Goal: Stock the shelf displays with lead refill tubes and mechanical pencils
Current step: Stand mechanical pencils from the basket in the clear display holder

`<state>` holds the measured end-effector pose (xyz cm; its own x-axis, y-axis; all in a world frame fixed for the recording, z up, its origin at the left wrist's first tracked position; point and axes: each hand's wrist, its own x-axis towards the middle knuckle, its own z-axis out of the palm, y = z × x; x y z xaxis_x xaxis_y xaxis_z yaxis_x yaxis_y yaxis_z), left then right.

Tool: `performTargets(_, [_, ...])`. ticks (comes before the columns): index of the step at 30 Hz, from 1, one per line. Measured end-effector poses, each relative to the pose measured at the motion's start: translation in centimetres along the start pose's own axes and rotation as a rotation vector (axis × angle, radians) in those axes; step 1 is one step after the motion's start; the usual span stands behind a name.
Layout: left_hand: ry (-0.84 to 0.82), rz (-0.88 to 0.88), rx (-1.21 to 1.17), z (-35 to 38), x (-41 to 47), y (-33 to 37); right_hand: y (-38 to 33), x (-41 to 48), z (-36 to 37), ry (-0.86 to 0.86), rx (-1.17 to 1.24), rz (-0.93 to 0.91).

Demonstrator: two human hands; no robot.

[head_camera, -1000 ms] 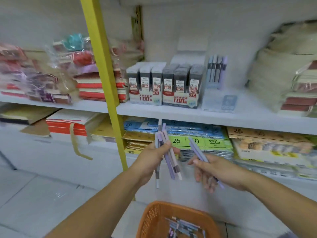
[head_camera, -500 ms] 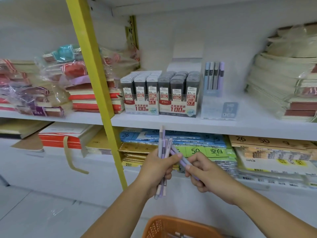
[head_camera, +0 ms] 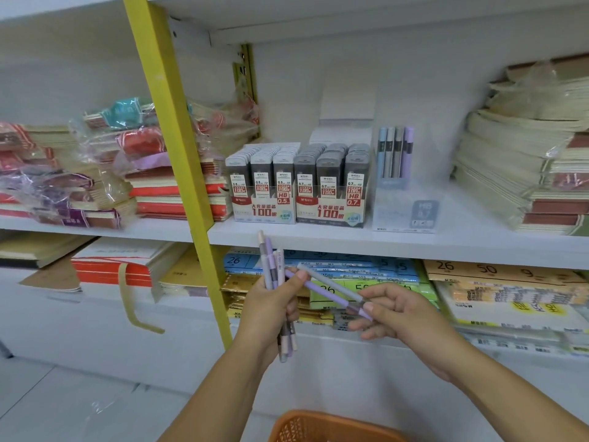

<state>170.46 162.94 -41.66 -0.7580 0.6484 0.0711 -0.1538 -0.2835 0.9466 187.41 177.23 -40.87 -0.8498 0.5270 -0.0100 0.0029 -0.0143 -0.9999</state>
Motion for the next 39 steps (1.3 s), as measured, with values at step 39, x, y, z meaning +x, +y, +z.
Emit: performTargets(39, [-0.029, 0.232, 0.163, 9.6, 5.8, 10.8, -19.9, 11.6, -7.9, 0.28, -0.999, -0.625])
